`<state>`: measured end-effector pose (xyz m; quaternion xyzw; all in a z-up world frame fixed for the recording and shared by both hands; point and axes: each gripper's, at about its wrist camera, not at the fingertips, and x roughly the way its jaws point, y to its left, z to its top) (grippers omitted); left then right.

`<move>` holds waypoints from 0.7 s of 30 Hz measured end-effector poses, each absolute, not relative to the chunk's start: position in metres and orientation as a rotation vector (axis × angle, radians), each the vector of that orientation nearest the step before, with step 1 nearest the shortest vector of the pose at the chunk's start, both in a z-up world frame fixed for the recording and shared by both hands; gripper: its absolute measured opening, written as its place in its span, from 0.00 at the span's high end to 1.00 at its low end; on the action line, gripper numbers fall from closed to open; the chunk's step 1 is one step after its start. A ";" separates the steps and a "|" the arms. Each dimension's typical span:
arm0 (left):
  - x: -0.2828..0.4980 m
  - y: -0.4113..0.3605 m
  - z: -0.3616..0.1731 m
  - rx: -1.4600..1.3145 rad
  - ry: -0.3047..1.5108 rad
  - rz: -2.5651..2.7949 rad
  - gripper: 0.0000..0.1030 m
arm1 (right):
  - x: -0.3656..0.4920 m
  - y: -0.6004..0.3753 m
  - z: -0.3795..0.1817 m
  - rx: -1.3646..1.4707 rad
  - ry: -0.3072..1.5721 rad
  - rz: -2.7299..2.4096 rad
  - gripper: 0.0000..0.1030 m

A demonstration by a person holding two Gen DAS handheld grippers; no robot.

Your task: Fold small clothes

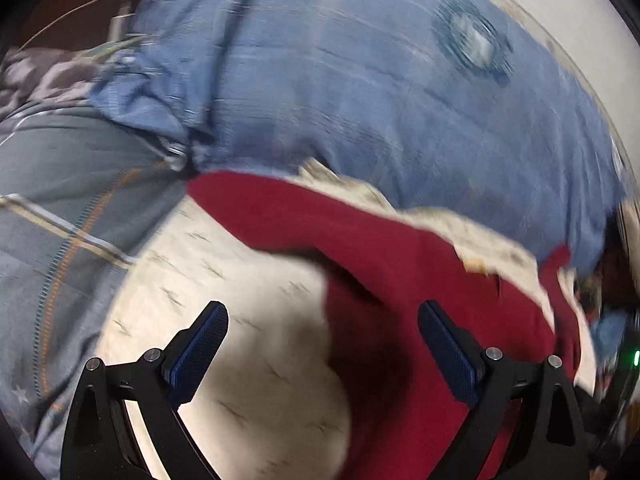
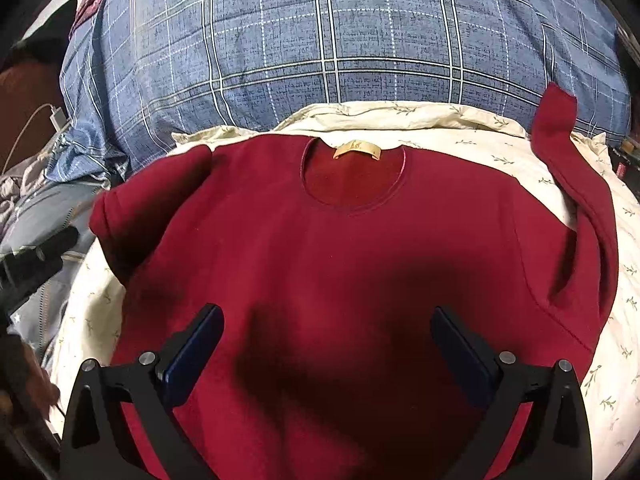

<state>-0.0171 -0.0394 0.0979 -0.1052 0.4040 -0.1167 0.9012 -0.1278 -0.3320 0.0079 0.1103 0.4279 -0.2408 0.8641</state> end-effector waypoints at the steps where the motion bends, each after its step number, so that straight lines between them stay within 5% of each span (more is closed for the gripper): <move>1: -0.010 -0.032 0.099 -0.221 0.833 -0.215 0.07 | -0.128 -0.332 0.009 0.232 0.894 -0.501 0.00; 4: 0.026 -0.013 0.089 -0.223 0.864 -0.159 0.11 | -0.127 -0.333 0.008 0.245 0.892 -0.483 0.00; 6: 0.053 -0.003 0.074 -0.256 0.926 -0.136 0.31 | -0.125 -0.334 0.005 0.263 0.899 -0.462 0.00; 14: 0.148 0.011 0.018 -0.399 1.002 -0.051 0.37 | -0.122 -0.340 -0.003 0.288 0.934 -0.442 0.00; 18: 0.164 -0.002 -0.003 -0.338 1.002 -0.055 0.92 | -0.123 -0.344 0.001 0.294 0.924 -0.451 0.00; 21: 0.160 -0.001 0.011 -0.305 0.975 -0.091 0.94 | -0.126 -0.349 0.004 0.295 0.914 -0.463 0.00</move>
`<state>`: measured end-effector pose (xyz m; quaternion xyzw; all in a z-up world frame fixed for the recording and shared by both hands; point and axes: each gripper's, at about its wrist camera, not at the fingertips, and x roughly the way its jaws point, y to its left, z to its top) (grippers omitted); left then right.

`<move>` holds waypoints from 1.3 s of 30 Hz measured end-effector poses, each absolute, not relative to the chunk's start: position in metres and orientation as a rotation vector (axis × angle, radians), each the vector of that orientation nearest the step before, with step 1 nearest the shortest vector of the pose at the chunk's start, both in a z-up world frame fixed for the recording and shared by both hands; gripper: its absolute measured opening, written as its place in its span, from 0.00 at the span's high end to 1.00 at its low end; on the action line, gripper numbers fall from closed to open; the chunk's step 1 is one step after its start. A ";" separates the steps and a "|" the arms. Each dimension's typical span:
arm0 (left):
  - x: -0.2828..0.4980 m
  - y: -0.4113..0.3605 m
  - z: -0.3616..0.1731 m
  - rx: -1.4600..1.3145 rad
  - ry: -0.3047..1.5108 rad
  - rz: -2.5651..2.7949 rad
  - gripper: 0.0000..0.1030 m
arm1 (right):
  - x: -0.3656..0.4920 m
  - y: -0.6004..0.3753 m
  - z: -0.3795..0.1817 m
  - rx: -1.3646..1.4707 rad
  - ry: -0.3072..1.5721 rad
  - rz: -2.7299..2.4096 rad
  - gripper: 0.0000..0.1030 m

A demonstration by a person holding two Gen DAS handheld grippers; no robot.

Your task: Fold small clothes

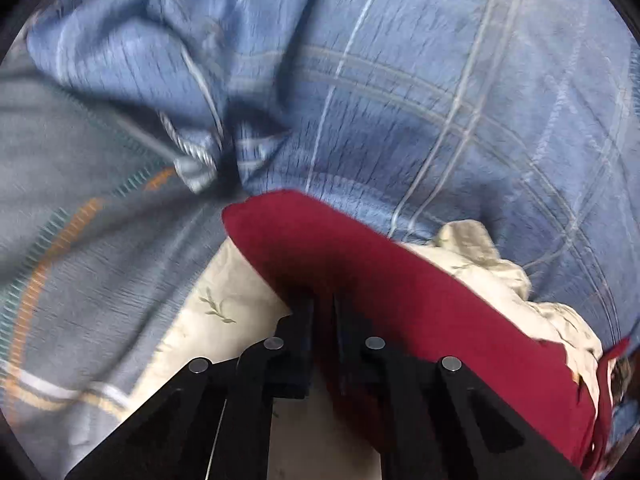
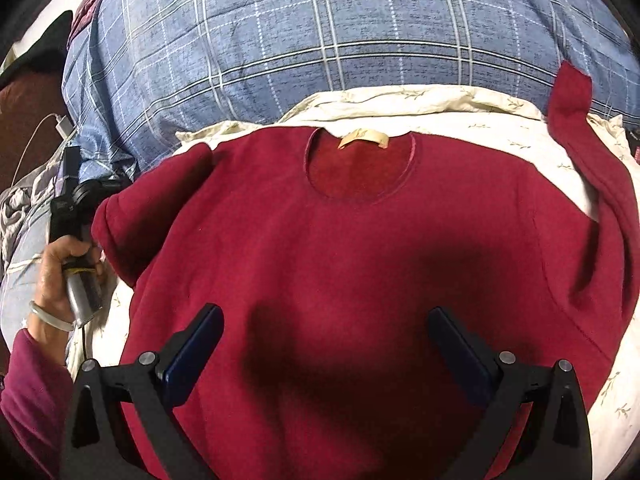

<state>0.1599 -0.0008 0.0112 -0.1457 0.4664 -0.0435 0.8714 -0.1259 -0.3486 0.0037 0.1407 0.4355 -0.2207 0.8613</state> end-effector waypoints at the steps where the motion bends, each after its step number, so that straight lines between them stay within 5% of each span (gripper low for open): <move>1: 0.152 0.002 0.027 -0.296 0.932 -0.101 0.94 | -0.128 -0.351 0.005 0.302 0.913 -0.462 0.00; 8: 0.088 0.011 0.180 -0.230 0.618 -0.162 0.94 | -0.152 -0.367 0.017 0.390 0.865 -0.460 0.00; 13: 0.024 -0.051 0.233 -0.158 0.522 -0.377 0.93 | -0.173 -0.384 0.036 0.379 0.825 -0.502 0.00; 18: -0.020 -0.163 0.201 -0.093 0.599 -0.638 0.93 | -0.199 -0.409 0.058 0.364 0.786 -0.564 0.00; 23: -0.039 -0.265 0.097 -0.093 0.821 -0.817 0.92 | -0.229 -0.436 0.072 0.381 0.753 -0.634 0.00; 25: -0.039 -0.291 0.054 -0.097 0.922 -0.857 0.84 | -0.239 -0.443 0.076 0.387 0.746 -0.655 0.00; 27: -0.046 -0.307 0.022 -0.033 0.988 -0.838 0.59 | -0.248 -0.450 0.081 0.386 0.737 -0.679 0.00; 31: -0.051 -0.293 0.029 0.014 0.957 -0.833 0.53 | -0.251 -0.455 0.086 0.379 0.718 -0.669 0.00; 33: -0.069 -0.262 0.059 0.025 0.889 -0.771 0.34 | -0.244 -0.457 0.085 0.373 0.713 -0.647 0.00; 35: -0.075 -0.221 0.081 0.022 0.819 -0.666 0.25 | -0.233 -0.456 0.081 0.360 0.728 -0.630 0.00; 39: -0.062 -0.157 0.073 0.049 0.770 -0.392 0.24 | -0.205 -0.455 0.068 0.275 0.758 -0.614 0.01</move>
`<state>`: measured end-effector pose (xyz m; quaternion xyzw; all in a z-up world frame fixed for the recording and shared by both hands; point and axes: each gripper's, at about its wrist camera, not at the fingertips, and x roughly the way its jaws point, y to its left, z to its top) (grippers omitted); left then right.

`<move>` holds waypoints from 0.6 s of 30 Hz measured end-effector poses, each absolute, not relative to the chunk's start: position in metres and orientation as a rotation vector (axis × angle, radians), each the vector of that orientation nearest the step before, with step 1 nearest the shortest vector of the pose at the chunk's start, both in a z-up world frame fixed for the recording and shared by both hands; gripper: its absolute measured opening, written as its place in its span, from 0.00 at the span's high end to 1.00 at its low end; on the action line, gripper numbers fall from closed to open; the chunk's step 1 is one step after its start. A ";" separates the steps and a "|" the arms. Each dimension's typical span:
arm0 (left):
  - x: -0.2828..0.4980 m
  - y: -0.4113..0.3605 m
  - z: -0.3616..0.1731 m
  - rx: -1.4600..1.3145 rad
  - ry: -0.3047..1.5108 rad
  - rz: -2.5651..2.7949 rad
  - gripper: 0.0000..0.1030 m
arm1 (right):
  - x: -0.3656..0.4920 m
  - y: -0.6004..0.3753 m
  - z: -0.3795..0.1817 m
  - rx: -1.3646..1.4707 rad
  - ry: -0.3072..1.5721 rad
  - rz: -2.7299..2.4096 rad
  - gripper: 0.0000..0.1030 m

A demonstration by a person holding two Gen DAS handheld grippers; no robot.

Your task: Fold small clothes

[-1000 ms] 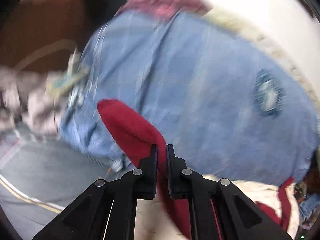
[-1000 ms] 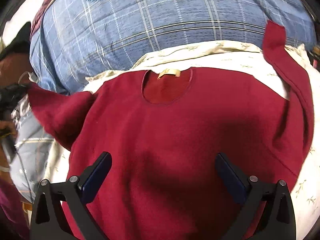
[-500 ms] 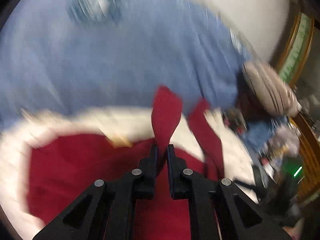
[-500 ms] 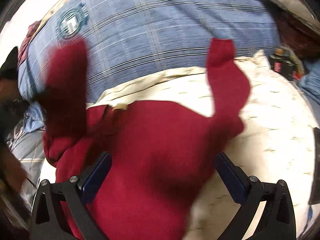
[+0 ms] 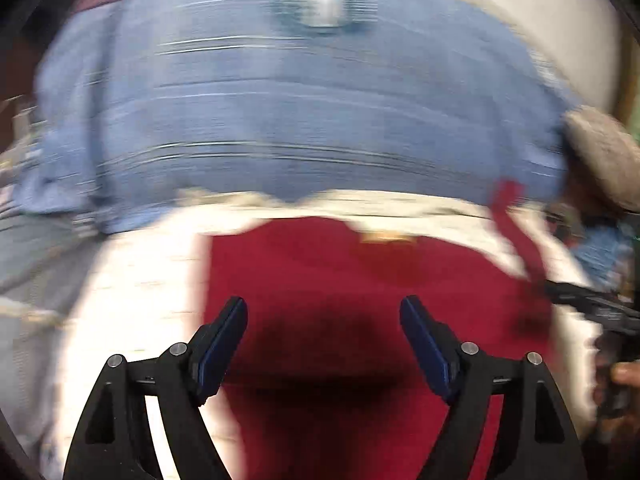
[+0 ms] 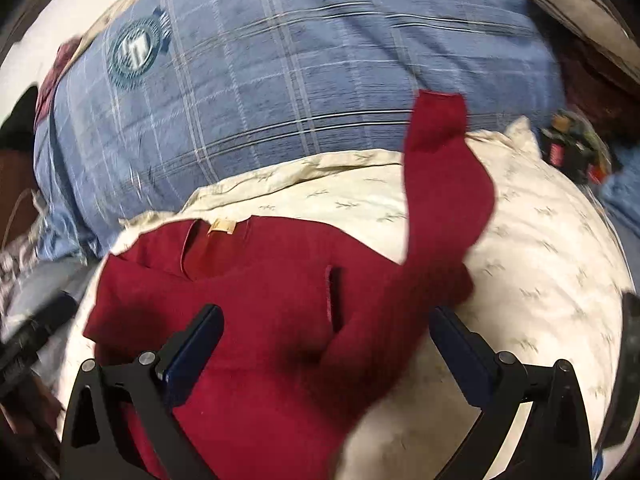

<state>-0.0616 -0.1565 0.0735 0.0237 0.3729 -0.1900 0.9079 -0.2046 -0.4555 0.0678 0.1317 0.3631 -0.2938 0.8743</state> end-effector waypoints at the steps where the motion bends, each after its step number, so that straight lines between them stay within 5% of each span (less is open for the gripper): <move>1: -0.059 -0.152 0.066 0.050 0.770 -0.344 0.24 | -0.194 -0.457 0.062 0.242 0.765 -0.619 0.01; 4: -0.040 -0.132 0.032 -0.033 0.853 -0.252 0.24 | -0.168 -0.465 0.039 0.175 0.850 -0.597 0.10; 6: -0.038 -0.131 0.009 -0.062 0.903 -0.238 0.24 | -0.154 -0.467 0.024 0.132 0.922 -0.558 0.39; 7: -0.035 -0.134 -0.002 -0.051 0.921 -0.224 0.24 | -0.147 -0.465 0.017 0.105 0.960 -0.534 0.67; 9: -0.030 -0.135 -0.008 -0.048 0.932 -0.228 0.23 | -0.145 -0.460 0.019 0.045 0.958 -0.540 0.77; 10: -0.030 -0.137 -0.010 -0.054 0.928 -0.230 0.22 | -0.145 -0.457 0.024 0.011 0.944 -0.546 0.90; 18: -0.023 -0.103 -0.011 -0.078 0.914 -0.235 0.21 | -0.148 -0.466 0.019 -0.009 0.938 -0.626 0.91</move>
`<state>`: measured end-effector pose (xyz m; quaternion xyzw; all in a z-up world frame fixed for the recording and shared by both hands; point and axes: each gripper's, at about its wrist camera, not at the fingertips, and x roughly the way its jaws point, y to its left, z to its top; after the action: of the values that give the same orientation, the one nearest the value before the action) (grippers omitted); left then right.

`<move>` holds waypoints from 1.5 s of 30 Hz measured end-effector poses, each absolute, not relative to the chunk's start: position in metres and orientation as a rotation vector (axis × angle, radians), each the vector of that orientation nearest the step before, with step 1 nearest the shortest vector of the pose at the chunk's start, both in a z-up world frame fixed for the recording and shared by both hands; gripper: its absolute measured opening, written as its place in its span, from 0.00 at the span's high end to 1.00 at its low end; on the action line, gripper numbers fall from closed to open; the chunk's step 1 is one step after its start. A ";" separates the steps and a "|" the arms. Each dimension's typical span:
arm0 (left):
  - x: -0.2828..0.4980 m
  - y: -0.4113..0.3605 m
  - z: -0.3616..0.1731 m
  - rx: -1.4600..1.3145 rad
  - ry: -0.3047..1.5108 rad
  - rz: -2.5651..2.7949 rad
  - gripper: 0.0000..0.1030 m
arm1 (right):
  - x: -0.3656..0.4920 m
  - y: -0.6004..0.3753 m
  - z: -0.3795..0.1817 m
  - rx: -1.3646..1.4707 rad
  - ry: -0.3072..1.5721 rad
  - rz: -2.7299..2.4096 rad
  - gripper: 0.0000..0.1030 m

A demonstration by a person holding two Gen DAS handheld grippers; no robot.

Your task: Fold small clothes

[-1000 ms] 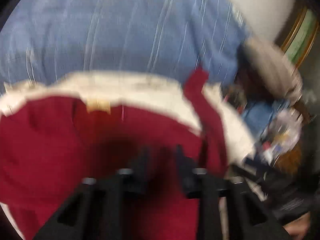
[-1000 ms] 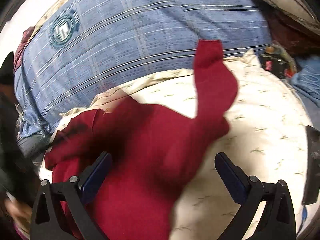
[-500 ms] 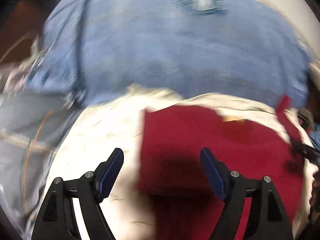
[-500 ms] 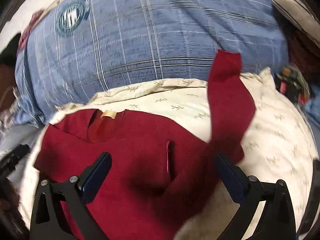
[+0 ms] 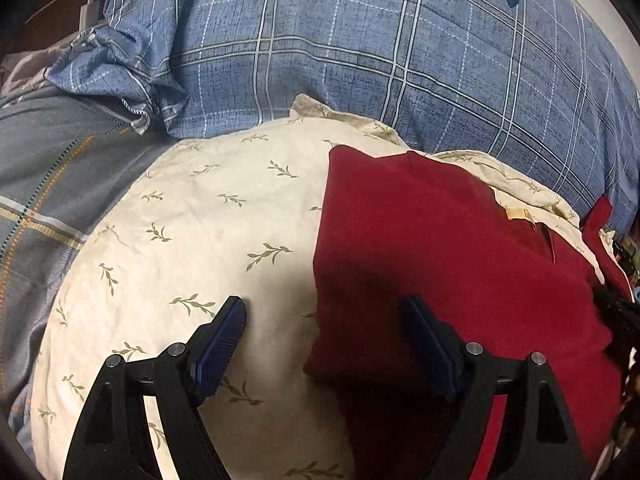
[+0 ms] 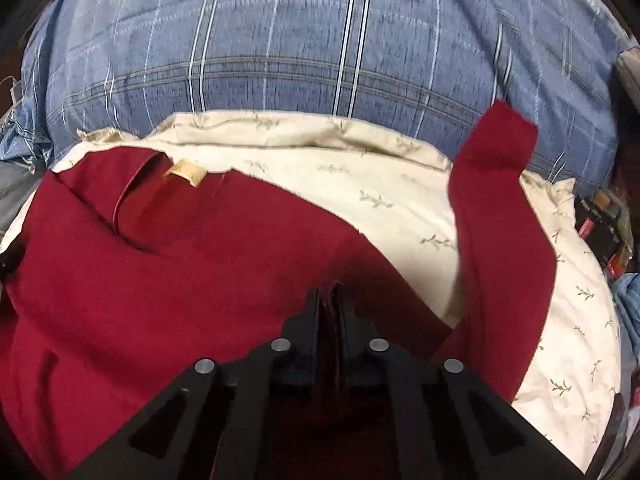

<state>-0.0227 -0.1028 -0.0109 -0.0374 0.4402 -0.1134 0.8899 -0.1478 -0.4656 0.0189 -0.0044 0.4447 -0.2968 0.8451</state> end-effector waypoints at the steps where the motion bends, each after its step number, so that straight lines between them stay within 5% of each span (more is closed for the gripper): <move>1: -0.024 -0.103 -0.010 -0.073 0.911 -0.235 0.21 | -0.151 -0.465 0.024 0.009 0.938 -0.630 0.90; 3: -0.028 -0.103 -0.005 -0.074 0.914 -0.233 0.21 | -0.159 -0.465 0.036 0.066 0.920 -0.627 0.84; 5: -0.030 -0.103 -0.002 -0.080 0.916 -0.234 0.22 | -0.167 -0.462 0.048 0.135 0.879 -0.589 0.62; 7: -0.033 -0.103 0.001 -0.077 0.910 -0.237 0.22 | -0.170 -0.456 0.057 0.186 0.850 -0.554 0.51; 25: -0.045 -0.104 0.019 -0.036 0.861 -0.243 0.22 | -0.084 -0.397 -0.002 0.096 0.970 -0.412 0.53; 39: -0.047 -0.125 0.011 0.014 0.901 -0.336 0.22 | -0.116 -0.405 0.014 0.179 0.955 -0.415 0.50; 45: -0.043 -0.127 0.008 0.004 0.912 -0.340 0.22 | -0.136 -0.469 0.062 0.132 0.876 -0.628 0.27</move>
<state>-0.0425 -0.1265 0.0081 0.0019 0.4382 -0.1631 0.8840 -0.1355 -0.4690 0.0620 0.0630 0.4169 -0.2987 0.8561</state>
